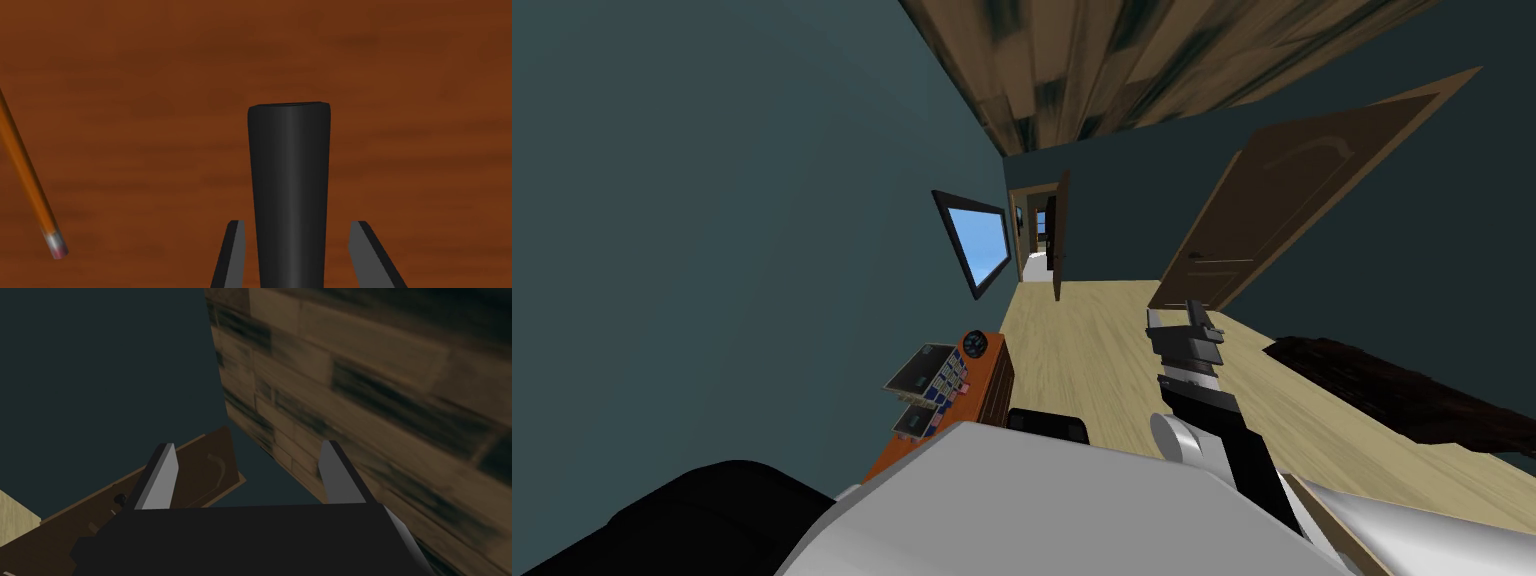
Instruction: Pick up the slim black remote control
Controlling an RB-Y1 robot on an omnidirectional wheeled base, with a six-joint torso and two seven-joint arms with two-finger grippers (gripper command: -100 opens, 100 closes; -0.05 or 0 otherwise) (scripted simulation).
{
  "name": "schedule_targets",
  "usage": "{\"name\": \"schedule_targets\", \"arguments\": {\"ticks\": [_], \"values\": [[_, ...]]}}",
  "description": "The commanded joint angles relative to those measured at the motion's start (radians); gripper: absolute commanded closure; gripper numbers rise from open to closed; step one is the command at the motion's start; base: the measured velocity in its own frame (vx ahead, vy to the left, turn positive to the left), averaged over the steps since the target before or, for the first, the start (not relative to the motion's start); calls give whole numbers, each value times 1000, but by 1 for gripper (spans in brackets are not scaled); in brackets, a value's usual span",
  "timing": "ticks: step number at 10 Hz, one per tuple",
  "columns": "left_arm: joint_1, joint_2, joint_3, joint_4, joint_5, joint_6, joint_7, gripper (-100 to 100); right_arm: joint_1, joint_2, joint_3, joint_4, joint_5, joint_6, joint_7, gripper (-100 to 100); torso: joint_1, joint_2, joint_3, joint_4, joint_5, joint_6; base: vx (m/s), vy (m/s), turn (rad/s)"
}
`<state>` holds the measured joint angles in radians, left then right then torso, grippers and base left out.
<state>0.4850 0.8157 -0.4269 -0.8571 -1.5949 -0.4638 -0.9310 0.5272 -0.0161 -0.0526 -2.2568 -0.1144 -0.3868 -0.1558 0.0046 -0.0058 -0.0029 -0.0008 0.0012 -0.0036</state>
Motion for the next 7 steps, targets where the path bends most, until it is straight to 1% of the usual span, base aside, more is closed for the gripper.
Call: {"name": "schedule_targets", "arguments": {"ticks": [1,4,5,6,7], "values": [[0,0,0,0,0,0,0,100,0,0,0,0,0,0,0,0,0,0,0,0,0,0,0,0,0],[1,0,0,1,1,0,1,100,0,0,0,0,0,0,0,0,0,0,0,0,0,1,0,0,0],[1,0,0,1,1,0,1,0,0,0,0,0,0,0,0,0,0,0,0,0,0,1,0,0,0],[7,29,15,-19,9,-28,-6,100,0,0,0,0,0,0,0,0,0,0,0,0,0,1,6,-44,82],[11,44,21,-29,12,-41,-5,100,0,0,0,0,0,0,0,0,-3,-1,0,0,-1,1,5,-62,77]]}}
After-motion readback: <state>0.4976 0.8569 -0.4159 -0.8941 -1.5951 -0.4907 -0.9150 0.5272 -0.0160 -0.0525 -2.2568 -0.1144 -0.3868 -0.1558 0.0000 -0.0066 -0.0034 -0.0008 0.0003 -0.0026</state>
